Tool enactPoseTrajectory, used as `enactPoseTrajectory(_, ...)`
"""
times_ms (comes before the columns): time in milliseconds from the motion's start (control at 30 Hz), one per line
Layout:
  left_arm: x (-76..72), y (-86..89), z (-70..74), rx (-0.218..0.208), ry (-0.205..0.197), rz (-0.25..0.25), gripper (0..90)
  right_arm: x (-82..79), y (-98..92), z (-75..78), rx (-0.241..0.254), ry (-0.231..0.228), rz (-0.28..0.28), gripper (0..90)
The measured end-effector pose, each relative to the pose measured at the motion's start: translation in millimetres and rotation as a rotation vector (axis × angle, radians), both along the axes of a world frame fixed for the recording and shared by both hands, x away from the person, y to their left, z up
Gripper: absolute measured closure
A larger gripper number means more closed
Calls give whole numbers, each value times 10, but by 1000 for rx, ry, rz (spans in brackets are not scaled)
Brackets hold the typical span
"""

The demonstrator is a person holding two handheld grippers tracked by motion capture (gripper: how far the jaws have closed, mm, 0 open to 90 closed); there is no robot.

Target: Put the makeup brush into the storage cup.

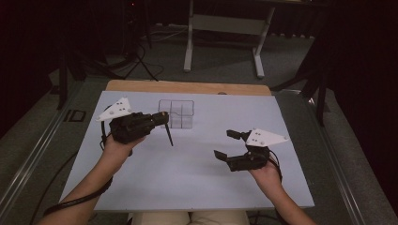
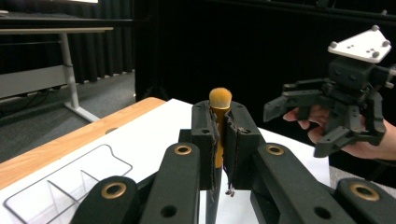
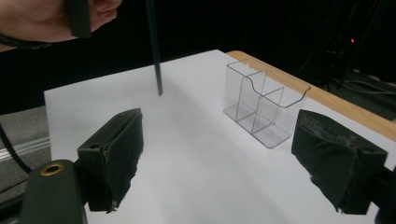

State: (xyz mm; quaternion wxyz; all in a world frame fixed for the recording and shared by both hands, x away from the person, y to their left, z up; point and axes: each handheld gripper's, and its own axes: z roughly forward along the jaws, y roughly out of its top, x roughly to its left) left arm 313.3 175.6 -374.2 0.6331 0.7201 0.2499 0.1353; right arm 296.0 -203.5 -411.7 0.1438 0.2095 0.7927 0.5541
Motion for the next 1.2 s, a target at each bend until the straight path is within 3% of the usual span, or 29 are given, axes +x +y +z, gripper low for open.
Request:
enactPoseTrajectory(67, 25, 27, 19, 1, -5, 15, 845, -5, -13, 5, 0, -2, -3, 170)
enactPoseTrajectory(100, 38, 38, 29, -1, -3, 18, 845, -39, -49, 16, 20, -34, -8, 169)
enactPoseTrajectory(167, 57, 57, 58, 3, -11, 27, 845, -72, -71, 24, 19, -46, -12, 169)
enactPoseTrajectory(367, 117, 95, 134, -2, -27, 47, 844, -222, -100, -18, -10, -78, -91, 170)
enactPoseTrajectory(700, 223, 124, 265, 14, -45, 75, 845, -324, -164, -92, 80, -16, -53, 137)
enactPoseTrajectory(833, 269, 129, 312, 21, -47, 85, 844, -345, -195, -114, 73, -42, -74, 136)
enactPoseTrajectory(1200, 426, 122, 392, 26, -51, 101, 844, -296, -257, -139, 74, -52, -94, 135)
